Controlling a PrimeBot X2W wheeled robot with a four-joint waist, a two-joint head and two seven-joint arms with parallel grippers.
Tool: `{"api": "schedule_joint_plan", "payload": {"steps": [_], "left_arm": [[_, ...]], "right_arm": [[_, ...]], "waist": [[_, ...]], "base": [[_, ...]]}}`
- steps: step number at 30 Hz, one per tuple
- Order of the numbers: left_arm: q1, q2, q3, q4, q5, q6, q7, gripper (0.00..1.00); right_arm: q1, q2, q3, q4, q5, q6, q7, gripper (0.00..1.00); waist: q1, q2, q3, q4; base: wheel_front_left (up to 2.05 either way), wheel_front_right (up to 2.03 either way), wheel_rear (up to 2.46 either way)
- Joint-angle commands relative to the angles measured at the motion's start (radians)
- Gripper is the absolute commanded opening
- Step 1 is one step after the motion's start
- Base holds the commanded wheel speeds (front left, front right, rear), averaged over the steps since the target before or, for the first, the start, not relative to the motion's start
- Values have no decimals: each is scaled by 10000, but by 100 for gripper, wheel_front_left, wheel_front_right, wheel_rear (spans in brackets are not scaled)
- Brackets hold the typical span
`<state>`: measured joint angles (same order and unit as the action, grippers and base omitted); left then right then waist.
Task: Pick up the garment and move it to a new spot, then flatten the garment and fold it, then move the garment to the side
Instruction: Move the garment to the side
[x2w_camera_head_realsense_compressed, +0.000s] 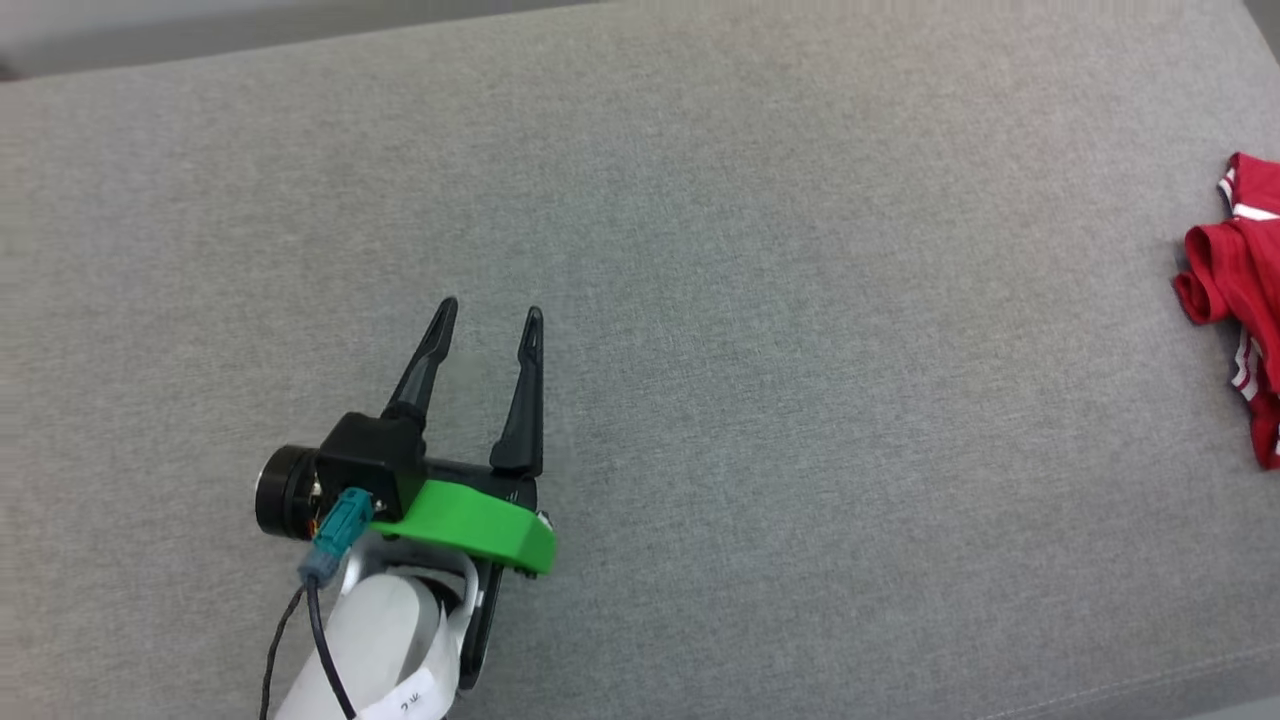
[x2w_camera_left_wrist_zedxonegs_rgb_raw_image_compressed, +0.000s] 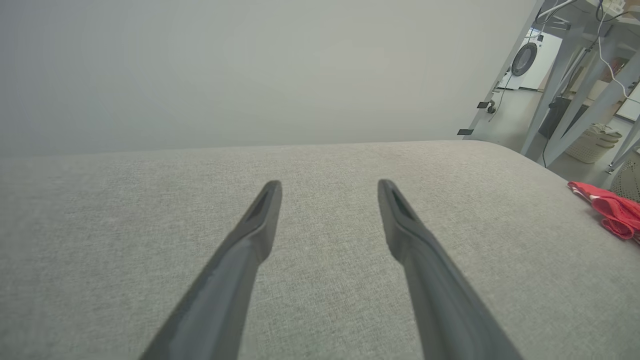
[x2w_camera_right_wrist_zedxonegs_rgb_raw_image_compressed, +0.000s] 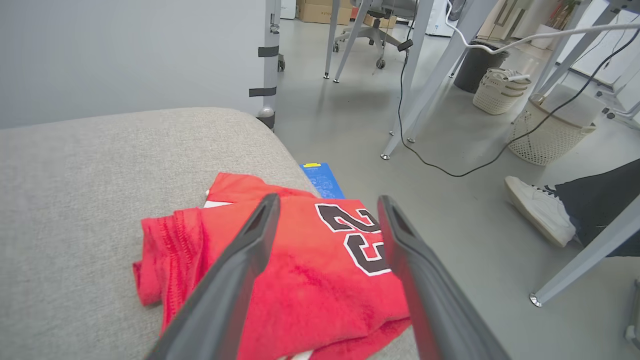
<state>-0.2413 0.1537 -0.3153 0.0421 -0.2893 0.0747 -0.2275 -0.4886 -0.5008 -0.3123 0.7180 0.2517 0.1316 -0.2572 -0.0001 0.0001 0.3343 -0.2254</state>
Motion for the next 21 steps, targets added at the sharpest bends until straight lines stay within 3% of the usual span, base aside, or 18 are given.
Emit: {"api": "schedule_joint_plan", "payload": {"steps": [1,11,21], "left_arm": [[214,-50,66,75,-88,39,-82,100],[1082,-173,502,664,-571,191,-265,100],[1679,-46,1014,1018,-783,210,-327,100]], "right_arm": [[304,210,-85,-279,-146,-9,-44,100],[2705,2076,-302,-3284,-630,-9,188,100],[4581,3432,804,-6566,-875,-9,1387,100]], "waist": [[1,-1,-925,769],[1,-1,-1933,1440],[1,-1,-2703,1729]], "base": [[0,0,0],[0,0,0],[0,0,0]]}}
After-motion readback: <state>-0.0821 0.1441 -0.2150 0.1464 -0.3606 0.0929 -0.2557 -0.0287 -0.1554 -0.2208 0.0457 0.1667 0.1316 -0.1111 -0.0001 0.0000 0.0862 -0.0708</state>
